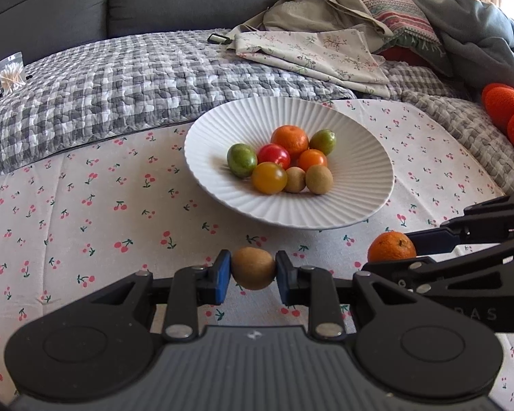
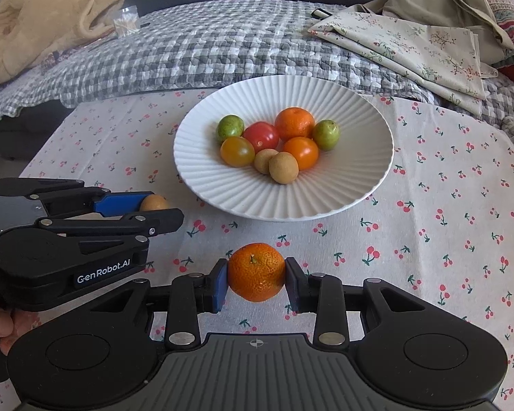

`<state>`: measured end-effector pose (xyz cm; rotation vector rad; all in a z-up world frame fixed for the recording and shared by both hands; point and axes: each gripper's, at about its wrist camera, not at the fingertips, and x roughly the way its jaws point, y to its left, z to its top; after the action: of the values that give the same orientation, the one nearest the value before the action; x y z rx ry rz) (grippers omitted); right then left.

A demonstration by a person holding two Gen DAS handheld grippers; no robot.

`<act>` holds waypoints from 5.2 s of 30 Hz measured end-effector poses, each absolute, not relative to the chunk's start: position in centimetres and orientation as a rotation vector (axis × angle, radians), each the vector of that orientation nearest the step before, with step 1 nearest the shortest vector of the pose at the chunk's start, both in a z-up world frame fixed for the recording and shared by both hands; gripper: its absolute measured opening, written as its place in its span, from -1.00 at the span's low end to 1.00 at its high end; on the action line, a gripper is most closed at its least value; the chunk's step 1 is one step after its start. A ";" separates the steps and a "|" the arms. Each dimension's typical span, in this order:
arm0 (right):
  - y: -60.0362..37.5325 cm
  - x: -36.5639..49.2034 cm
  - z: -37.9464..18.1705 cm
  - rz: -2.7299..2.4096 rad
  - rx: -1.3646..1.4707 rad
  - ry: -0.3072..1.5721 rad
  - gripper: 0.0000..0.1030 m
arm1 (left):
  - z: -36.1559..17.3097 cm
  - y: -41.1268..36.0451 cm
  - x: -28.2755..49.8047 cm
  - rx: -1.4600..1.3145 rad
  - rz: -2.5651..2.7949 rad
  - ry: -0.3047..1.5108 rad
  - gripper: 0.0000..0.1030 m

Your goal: Organize fruits

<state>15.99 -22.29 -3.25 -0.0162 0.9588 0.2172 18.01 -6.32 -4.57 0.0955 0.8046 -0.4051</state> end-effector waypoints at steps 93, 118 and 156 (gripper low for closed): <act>-28.3 22.0 -2.4 0.137 0.174 0.801 -0.31 | -2.7 -10.2 21.7 0.152 -0.493 0.595 -0.43; -24.7 15.2 2.5 0.113 0.115 0.817 0.39 | 0.3 -6.4 16.6 0.087 -0.200 0.731 0.70; -21.7 2.5 5.5 0.067 0.065 0.723 0.99 | 3.8 -1.2 5.2 0.043 -0.070 0.695 0.99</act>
<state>2.47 -21.69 5.51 0.0651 0.7234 0.0671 5.23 -1.22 3.75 0.0429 0.6954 -0.0698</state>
